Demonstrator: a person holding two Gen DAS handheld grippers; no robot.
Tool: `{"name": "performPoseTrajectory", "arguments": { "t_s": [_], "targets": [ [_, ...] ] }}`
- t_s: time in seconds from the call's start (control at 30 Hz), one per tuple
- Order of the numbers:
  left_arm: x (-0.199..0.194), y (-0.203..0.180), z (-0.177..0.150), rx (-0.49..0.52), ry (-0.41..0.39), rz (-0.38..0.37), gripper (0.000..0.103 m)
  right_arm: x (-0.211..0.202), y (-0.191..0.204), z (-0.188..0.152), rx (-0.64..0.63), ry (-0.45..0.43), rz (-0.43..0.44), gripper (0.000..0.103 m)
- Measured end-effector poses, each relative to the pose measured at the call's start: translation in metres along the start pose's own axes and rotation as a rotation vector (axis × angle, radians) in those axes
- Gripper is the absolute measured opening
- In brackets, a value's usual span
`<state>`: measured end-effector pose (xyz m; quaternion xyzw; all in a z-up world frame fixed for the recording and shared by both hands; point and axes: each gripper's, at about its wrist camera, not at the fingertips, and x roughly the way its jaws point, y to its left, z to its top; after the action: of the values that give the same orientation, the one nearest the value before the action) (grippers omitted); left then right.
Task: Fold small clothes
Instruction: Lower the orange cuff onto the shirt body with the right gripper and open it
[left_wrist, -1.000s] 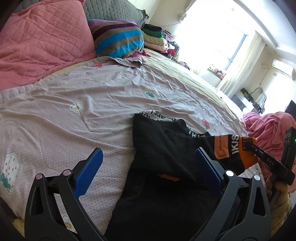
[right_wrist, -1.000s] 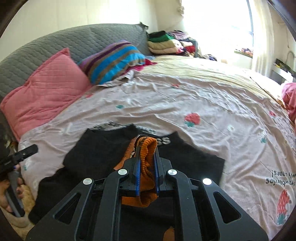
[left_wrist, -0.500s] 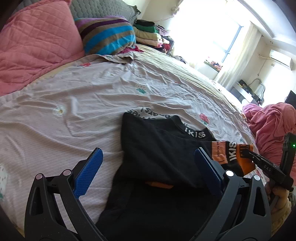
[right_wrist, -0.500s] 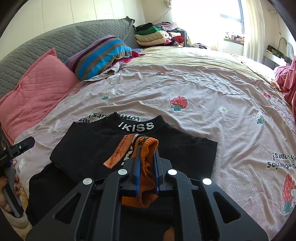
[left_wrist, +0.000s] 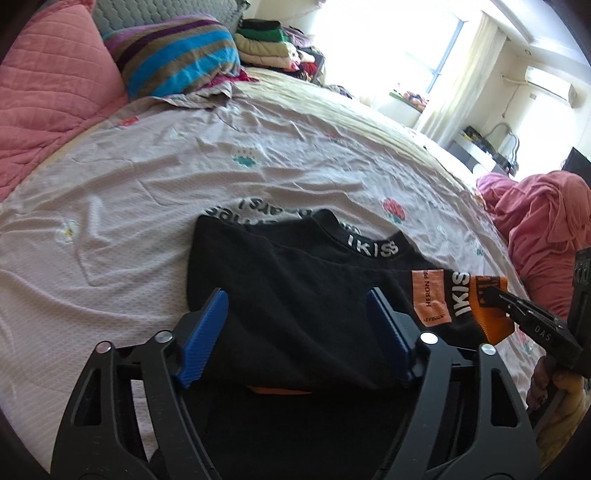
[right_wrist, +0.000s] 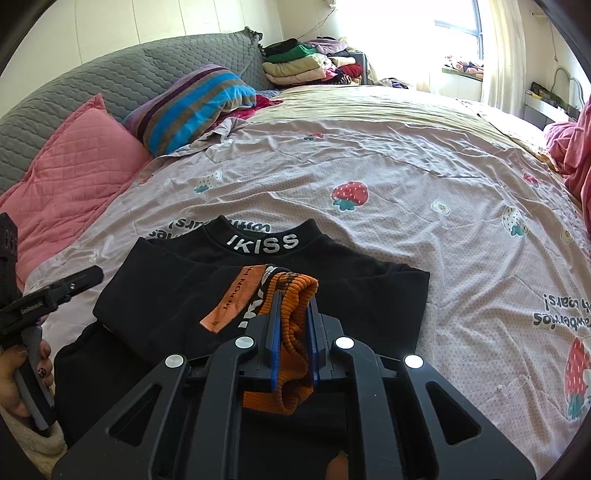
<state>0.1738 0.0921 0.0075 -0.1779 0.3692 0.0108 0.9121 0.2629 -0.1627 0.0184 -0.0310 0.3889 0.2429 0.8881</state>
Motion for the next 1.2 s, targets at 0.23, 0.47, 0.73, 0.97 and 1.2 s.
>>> {"name": "performPoseTrajectory", "arguments": {
  "t_s": [0.23,0.47,0.73,0.97,1.2],
  "targets": [
    [0.011,-0.005,-0.006,0.019,0.034,-0.003,0.067,0.005,-0.002,-0.006,-0.004,0.024,-0.034,0.013],
    [0.019,-0.009,-0.009,0.042,0.062,0.002,0.06,0.001,-0.004,-0.01,0.001,0.002,-0.074,0.022],
    [0.042,-0.008,-0.025,0.074,0.17,0.013,0.046,0.012,0.03,-0.02,-0.085,0.056,0.005,0.027],
    [0.041,-0.002,-0.034,0.068,0.174,0.005,0.045,0.029,0.062,-0.033,-0.137,0.119,0.059,0.03],
    [0.039,0.001,-0.037,0.063,0.17,-0.008,0.045,0.05,0.052,-0.048,-0.122,0.206,0.03,0.029]
  ]
}}
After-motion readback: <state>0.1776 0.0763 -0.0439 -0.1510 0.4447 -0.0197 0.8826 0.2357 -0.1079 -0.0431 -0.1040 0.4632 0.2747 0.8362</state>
